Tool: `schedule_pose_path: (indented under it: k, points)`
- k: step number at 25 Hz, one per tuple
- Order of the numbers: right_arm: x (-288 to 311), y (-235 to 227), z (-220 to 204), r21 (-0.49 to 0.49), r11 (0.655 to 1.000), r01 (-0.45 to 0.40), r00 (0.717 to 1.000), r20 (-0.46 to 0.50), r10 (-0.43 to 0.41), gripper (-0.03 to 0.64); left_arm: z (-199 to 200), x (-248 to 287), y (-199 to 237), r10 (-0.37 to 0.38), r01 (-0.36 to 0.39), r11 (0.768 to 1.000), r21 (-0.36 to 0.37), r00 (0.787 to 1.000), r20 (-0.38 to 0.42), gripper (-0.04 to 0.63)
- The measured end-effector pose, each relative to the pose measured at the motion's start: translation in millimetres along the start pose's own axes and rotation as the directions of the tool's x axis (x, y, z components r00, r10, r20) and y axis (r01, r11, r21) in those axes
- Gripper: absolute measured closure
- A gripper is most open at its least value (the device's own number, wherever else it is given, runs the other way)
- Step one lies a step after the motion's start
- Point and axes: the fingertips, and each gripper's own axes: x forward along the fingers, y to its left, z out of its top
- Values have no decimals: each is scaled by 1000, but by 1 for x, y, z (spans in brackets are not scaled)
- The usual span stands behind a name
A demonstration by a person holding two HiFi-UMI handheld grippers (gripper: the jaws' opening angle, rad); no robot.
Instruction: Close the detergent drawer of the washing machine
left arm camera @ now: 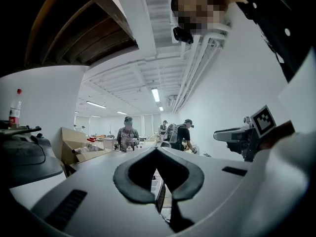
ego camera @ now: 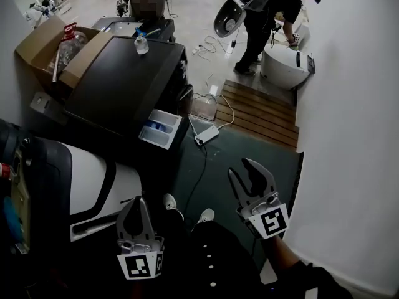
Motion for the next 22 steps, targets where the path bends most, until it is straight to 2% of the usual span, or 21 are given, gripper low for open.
schedule_pose_path:
  k: [4,10,16,22]
  points:
    - [14,-3,6,-13,1000,22,1000,9,-22,468,1,23,13,-19,19,1000,-17,1000,21,589]
    - [43,-8,23,-49,995,83,996,31,-82,468,19,65,33,-95,95,995,7,992,85,589]
    - [82,-6,29,-71,991,117,993,39,-114,468,23,93,67,-131,129,991,19,986,105,589]
    - [116,-5,31,-88,988,125,992,42,-121,466,28,117,92,-149,151,989,0,978,147,589]
